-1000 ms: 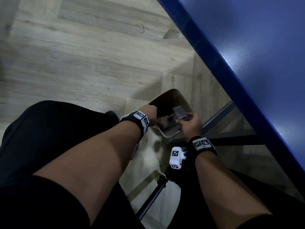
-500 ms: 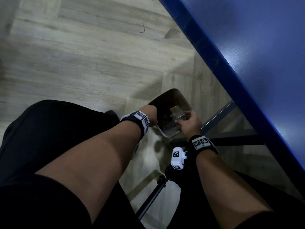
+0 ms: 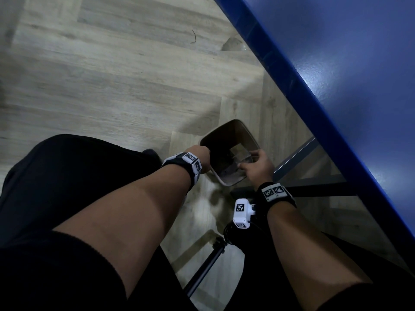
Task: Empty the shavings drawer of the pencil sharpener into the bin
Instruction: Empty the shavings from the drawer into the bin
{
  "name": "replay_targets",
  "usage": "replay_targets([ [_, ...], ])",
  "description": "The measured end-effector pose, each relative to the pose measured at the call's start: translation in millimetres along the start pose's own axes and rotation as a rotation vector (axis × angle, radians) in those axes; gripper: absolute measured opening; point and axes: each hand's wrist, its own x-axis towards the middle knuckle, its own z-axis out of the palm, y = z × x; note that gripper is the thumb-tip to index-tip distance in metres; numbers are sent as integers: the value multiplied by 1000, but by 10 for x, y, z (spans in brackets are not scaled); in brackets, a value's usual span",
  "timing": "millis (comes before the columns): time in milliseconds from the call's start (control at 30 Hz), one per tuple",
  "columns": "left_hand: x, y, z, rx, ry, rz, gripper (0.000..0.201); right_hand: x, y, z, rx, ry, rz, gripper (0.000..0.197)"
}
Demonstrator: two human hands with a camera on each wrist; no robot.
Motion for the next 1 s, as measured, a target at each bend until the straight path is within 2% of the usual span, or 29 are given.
replay_targets([
  [267, 70, -5, 53, 28, 9, -18, 26, 4, 11, 1, -29, -20, -23, 49],
  [400, 107, -49, 72, 52, -32, -30, 28, -15, 18, 13, -49, -20, -31, 48],
  [533, 309, -169, 188, 77, -66, -47, 37, -5, 48, 42, -22, 27, -12, 49],
  [667, 164, -93, 102, 94, -45, -18, 28, -19, 43, 63, -22, 44, -17, 48],
  [866, 155, -155, 88, 90, -61, -73, 25, -80, 47, 97, -63, 23, -56, 45],
  [1000, 62, -140, 13, 111, -48, -91, 13, -95, 14, 111, -81, -3, -65, 44],
])
